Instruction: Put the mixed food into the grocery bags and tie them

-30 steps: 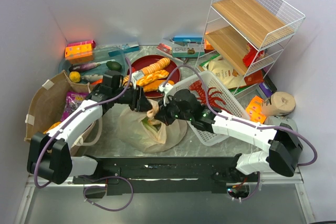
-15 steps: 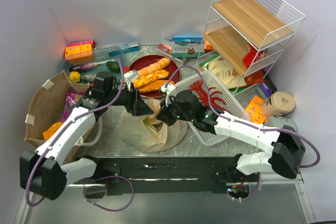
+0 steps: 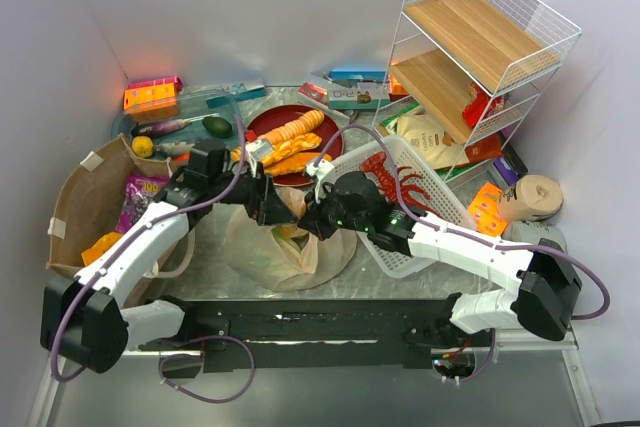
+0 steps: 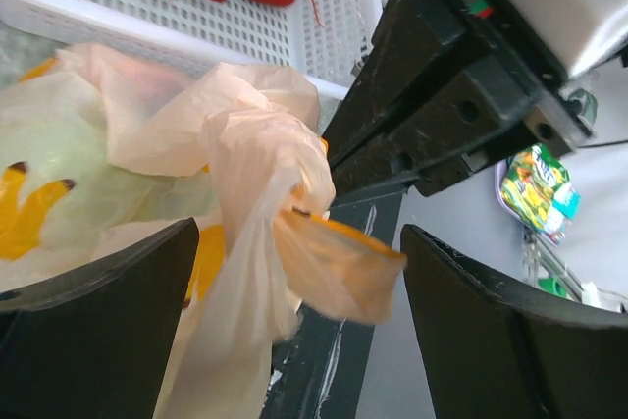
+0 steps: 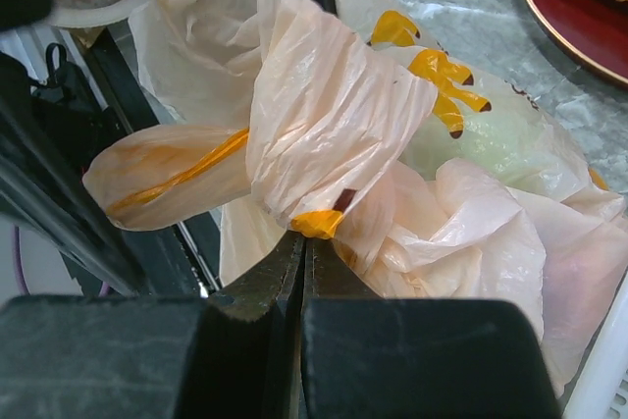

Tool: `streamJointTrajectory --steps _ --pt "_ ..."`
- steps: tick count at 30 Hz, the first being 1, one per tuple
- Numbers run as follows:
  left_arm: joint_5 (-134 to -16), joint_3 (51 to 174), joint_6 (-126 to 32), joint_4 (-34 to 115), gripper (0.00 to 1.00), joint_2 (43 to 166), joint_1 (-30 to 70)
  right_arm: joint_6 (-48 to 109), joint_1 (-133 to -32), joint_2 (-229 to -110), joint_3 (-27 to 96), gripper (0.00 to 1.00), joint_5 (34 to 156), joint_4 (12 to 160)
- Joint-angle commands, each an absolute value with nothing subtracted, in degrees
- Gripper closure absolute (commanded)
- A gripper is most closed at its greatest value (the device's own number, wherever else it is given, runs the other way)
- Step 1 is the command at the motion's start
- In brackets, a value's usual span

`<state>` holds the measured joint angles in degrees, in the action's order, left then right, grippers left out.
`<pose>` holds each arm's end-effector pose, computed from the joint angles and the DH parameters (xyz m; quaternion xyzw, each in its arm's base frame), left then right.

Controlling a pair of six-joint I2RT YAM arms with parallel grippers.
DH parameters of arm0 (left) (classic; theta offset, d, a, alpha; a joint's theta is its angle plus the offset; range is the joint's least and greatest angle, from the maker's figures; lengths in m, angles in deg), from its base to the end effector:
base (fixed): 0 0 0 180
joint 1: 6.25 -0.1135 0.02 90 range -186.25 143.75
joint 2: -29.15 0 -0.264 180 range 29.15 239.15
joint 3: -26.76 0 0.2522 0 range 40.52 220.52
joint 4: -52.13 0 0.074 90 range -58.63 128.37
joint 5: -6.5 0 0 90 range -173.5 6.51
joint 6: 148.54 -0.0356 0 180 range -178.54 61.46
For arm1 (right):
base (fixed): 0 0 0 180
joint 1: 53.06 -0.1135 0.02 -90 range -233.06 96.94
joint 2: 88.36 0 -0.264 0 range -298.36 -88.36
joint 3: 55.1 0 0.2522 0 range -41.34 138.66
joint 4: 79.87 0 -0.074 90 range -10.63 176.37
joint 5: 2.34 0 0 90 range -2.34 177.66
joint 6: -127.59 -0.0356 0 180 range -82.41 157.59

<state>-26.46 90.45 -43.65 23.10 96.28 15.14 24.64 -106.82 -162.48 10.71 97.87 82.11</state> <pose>0.2199 -0.1182 0.2915 0.2731 0.7560 -0.5294 0.2715 0.1693 0.2417 0.2826 -0.3390 0.7767 0.3520 0.3973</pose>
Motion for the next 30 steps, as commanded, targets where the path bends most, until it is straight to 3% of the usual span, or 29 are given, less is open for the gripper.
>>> streamJointTrajectory --steps 1,3,6,10,18,21,22,25,28,30 --pt "-25.8 92.3 -42.6 27.0 0.12 98.2 17.3 25.0 -107.0 -161.8 11.2 1.0 98.3 84.3" --pt "-26.3 92.6 -42.6 27.0 0.14 99.1 17.8 24.8 -107.1 -161.8 11.1 1.0 98.5 84.6" --pt "-27.2 92.8 -43.2 26.8 0.25 99.5 18.1 25.0 -107.1 -161.7 11.0 1.0 98.4 84.7" --pt "-27.5 92.5 -42.4 28.1 0.52 99.5 18.0 25.4 -107.3 -161.0 10.8 1.0 98.6 84.6" --pt "-28.5 91.1 -40.1 31.8 0.91 99.5 18.1 27.7 -108.1 -159.6 11.0 0.99 101.1 82.9" --pt "-29.4 90.3 -39.5 33.4 0.99 98.9 18.0 29.6 -108.5 -158.1 11.2 0.86 103.2 81.7" --pt "-29.4 89.7 -39.5 34.0 0.99 98.6 18.1 29.9 -108.6 -157.5 11.5 0.66 104.3 80.6" --pt "-30.7 89.9 -41.6 33.0 0.99 98.0 18.1 31.1 -108.7 -153.6 12.9 0.38 107.8 77.9" --pt "-31.5 89.8 -44.6 31.4 0.99 96.5 18.1 30.2 -106.7 -148.3 14.4 0.33 107.5 76.9" --pt "-31.2 89.2 -46.6 32.0 0.99 94.7 18.3 28.0 -100.9 -147.2 16.7 0.39 112.1 75.3"
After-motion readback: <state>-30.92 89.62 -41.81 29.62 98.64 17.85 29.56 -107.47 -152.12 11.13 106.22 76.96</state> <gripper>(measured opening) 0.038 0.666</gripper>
